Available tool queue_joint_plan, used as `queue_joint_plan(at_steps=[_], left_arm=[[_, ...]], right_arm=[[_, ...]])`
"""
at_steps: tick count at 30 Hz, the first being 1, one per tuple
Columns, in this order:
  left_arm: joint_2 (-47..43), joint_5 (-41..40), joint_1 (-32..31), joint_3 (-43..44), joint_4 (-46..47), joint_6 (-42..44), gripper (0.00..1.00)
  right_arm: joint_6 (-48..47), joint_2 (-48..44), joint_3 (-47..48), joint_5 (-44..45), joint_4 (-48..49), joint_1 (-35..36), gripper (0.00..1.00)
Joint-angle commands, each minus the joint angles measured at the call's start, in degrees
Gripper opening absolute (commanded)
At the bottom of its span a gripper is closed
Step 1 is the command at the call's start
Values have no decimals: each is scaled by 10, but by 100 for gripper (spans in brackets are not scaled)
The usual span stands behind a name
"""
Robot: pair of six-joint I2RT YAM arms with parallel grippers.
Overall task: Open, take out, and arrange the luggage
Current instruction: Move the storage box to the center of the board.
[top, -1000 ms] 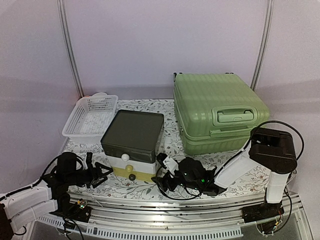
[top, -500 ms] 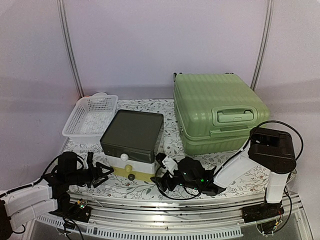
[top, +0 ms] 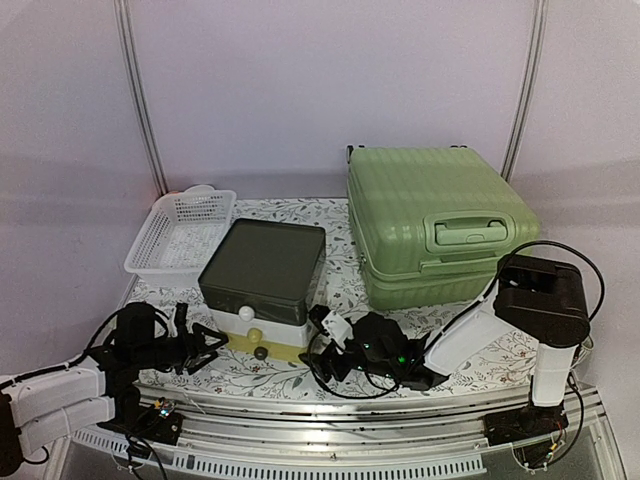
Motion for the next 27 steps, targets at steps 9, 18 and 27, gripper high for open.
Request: queue_joint_plan(at_steps=[9, 18, 27], left_arm=[[29, 5, -2, -15, 34, 17, 71], [81, -4, 7, -4, 72, 35, 71], [114, 5, 18, 24, 66, 55, 71]], right_arm=[[-1, 17, 33, 12, 8, -20, 81], [13, 29, 54, 15, -7, -37, 81], [49, 32, 71, 25, -47, -55, 81]])
